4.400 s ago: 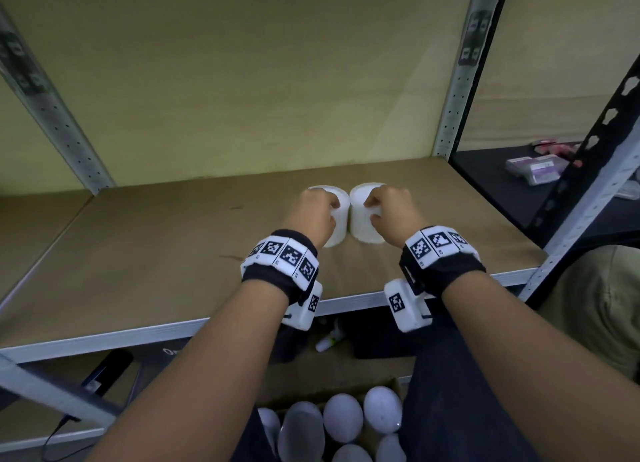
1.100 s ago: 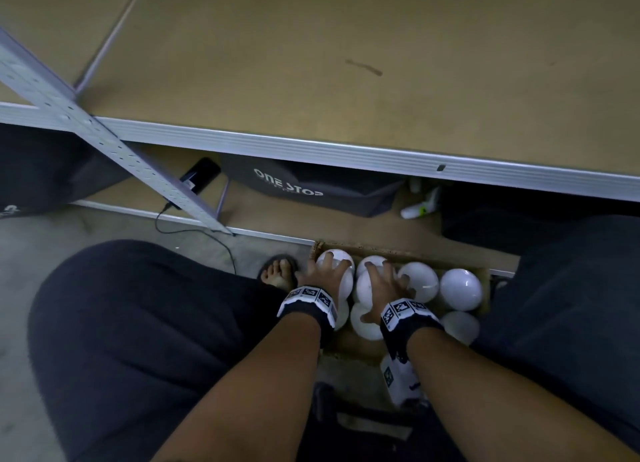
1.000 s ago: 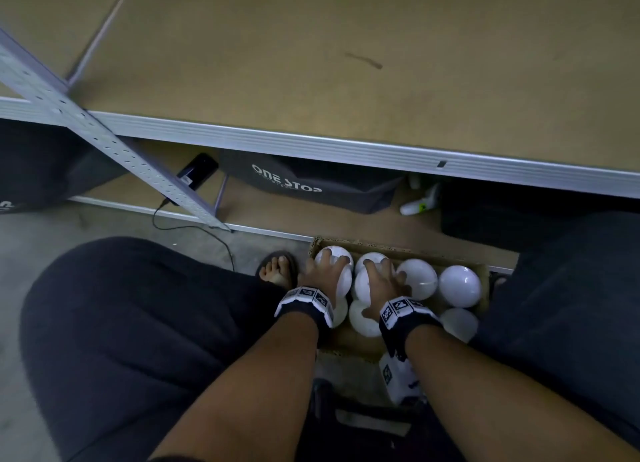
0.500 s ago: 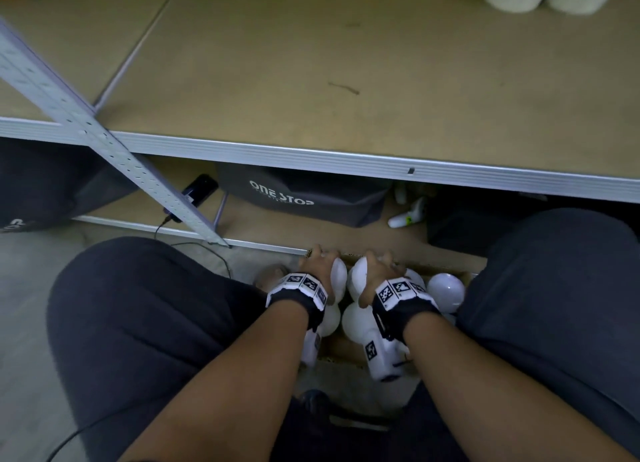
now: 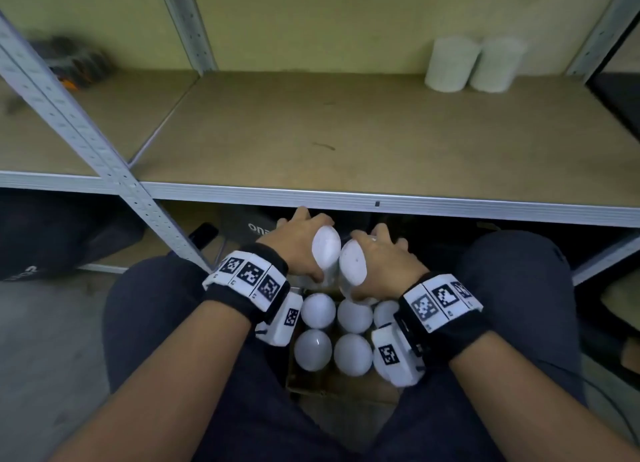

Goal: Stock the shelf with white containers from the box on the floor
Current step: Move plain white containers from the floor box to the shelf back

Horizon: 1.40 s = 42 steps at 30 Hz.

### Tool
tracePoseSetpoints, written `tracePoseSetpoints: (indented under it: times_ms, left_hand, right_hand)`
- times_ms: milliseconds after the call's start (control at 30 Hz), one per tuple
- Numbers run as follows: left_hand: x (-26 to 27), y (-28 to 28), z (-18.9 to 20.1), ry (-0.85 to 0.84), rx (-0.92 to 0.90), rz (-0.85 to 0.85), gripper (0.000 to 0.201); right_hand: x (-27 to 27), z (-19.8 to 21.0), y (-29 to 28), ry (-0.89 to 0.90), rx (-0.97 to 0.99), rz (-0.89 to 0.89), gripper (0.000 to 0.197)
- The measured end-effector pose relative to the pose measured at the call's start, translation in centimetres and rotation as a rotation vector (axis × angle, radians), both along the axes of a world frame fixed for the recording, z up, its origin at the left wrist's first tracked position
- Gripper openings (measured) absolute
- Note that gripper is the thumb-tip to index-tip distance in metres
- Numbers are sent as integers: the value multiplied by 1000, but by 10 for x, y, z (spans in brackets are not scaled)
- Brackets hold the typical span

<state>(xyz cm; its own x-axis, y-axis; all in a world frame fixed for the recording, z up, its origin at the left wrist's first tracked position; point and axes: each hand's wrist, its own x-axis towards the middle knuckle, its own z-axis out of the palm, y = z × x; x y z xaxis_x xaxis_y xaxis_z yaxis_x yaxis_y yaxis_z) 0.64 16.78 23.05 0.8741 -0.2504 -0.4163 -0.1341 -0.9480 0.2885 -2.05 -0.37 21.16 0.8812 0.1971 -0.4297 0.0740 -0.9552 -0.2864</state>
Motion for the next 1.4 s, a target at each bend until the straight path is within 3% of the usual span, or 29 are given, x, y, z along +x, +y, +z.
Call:
tracePoseSetpoints:
  times_ms: [233, 467, 767, 1100, 1233, 1400]
  left_hand:
    - [-11, -5, 73, -268, -151, -6, 89]
    - [6, -21, 109, -471, -247, 34, 89]
    - [50, -54, 88, -541, -419, 142, 55]
    - [65, -63, 62, -507, -301, 97, 49]
    - [55, -61, 64, -660, -268, 50, 49]
    - [45, -63, 55, -832, -385, -19, 29]
  right_hand:
    - [-7, 78, -29, -234, 128, 1, 91]
    - [9, 108, -53, -442, 281, -109, 87]
    - [54, 89, -70, -563, 330, -253, 62]
    - [74, 67, -83, -556, 236, -206, 63]
    - [60, 70, -80, -631, 215, -220, 58]
    - [51, 71, -80, -842, 261, -158, 36]
